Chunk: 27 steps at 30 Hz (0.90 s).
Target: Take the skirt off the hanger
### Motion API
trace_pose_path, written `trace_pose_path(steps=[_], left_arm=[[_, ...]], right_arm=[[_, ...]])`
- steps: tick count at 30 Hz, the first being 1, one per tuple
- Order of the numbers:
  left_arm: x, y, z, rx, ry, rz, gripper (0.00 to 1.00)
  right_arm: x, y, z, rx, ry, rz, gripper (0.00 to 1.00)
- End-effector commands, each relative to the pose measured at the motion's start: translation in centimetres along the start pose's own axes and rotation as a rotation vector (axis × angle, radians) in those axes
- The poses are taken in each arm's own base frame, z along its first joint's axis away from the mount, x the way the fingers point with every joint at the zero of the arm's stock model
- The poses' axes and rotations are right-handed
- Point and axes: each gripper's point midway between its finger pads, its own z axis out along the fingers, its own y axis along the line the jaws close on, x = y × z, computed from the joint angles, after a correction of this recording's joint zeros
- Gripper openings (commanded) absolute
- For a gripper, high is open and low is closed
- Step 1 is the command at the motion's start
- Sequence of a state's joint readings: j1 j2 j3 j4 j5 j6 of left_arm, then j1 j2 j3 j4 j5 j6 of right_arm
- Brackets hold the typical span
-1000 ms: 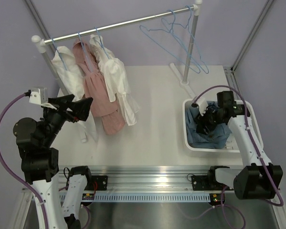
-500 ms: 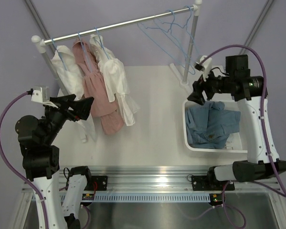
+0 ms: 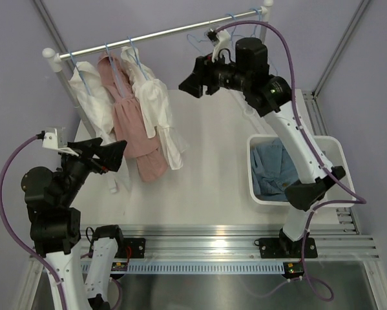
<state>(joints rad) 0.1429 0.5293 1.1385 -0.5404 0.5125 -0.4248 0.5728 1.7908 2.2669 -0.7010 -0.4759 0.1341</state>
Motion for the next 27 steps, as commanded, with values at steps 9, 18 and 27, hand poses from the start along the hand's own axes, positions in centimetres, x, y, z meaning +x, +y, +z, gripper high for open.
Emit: trace_pose_path(steps=[9, 18, 27], left_arm=[[1.1, 0.4, -2.4, -0.083, -0.018, -0.037, 0.99], [1.8, 0.8, -2.7, -0.101, 0.000, -0.032, 0.99], [2.4, 0.9, -2.8, -0.100, 0.012, -0.030, 0.99]], right_arm=[[-9.8, 2.1, 9.9, -0.003, -0.467, 0.090, 0.61], [-6.9, 1.9, 14.0, 0.034, -0.449, 0.050, 0.59], [-2.0, 0.3, 17.2, 0.110, -0.340, 0.020, 0.55]])
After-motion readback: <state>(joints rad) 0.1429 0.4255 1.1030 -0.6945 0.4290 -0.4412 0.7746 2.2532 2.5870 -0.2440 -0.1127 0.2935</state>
